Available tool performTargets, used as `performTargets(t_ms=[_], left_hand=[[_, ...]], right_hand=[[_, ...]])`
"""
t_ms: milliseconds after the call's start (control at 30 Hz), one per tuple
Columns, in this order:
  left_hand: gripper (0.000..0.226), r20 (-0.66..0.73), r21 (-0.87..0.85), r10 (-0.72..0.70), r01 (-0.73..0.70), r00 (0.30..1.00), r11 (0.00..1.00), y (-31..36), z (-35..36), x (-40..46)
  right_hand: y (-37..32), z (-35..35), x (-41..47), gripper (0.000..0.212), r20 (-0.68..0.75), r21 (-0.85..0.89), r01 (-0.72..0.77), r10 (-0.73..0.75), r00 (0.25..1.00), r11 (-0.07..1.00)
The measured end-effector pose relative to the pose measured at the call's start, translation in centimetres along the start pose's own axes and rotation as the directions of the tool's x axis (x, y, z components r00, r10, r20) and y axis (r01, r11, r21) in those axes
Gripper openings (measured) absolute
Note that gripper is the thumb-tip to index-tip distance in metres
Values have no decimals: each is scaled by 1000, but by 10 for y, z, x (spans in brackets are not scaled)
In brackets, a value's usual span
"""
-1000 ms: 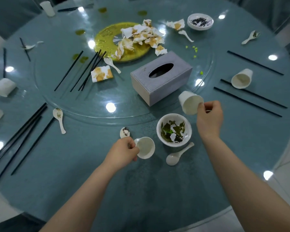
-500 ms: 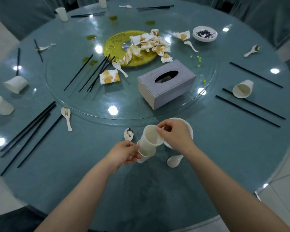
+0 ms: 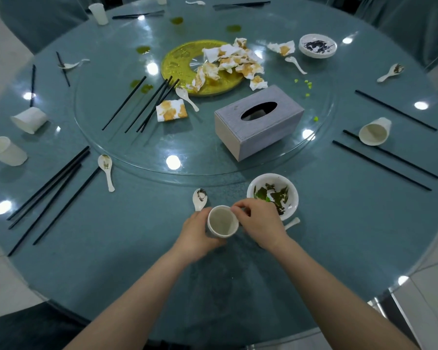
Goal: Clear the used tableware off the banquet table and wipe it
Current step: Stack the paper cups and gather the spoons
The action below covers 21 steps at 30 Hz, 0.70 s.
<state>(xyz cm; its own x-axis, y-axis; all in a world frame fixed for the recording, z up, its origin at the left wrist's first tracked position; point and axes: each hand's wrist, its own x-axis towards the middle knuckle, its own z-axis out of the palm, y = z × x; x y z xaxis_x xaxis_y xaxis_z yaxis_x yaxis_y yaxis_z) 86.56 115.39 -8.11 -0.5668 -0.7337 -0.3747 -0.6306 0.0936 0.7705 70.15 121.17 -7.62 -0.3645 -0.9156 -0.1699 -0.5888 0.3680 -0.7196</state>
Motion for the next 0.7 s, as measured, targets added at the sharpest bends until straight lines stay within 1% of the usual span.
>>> performTargets(t_ms=[67,133,200,300,333,400,467,600,633,700], left_hand=[[56,-62,-62,5,-9,998,998,1,4,1],[54,-77,-100,-13,5,997,995,-2,5,-1],[53,-87,-140,-45,33,995,990,-5,2,-7],[47,-106,-190,-73,52,992,980,-7,-2,-14],[46,-106,-204,-70,47,992,978,-7,-5,-17],[47,-102,-225,-60,36,993,974,-11,-10,-23],[49,-102,-243,-60,34,993,969,-15,-17,-30],[49,-166,-265,-63,17,984,964,-24,-36,-49],[47,-194,-271,-69,14,979,963,-27,-42,-56],[46,-241,-280,-87,16,967,960,-34,-56,-69]], right_hand=[[9,-6,-9,17,-35,57,-29,31,999,998],[24,-12,-22,18,-70,19,-45,46,996,999],[40,-17,-36,18,-59,-102,-40,35,998,994],[61,-19,-50,18,30,-324,28,-19,999,945],[66,-17,-54,22,61,-396,64,-43,997,916],[73,-14,-58,34,107,-484,97,-51,993,869],[76,-10,-62,41,121,-520,85,-25,992,850],[69,-5,-64,32,97,-585,62,-7,995,809],[64,-2,-64,32,106,-576,65,-5,994,815],[50,8,-61,29,99,-472,29,21,995,881]])
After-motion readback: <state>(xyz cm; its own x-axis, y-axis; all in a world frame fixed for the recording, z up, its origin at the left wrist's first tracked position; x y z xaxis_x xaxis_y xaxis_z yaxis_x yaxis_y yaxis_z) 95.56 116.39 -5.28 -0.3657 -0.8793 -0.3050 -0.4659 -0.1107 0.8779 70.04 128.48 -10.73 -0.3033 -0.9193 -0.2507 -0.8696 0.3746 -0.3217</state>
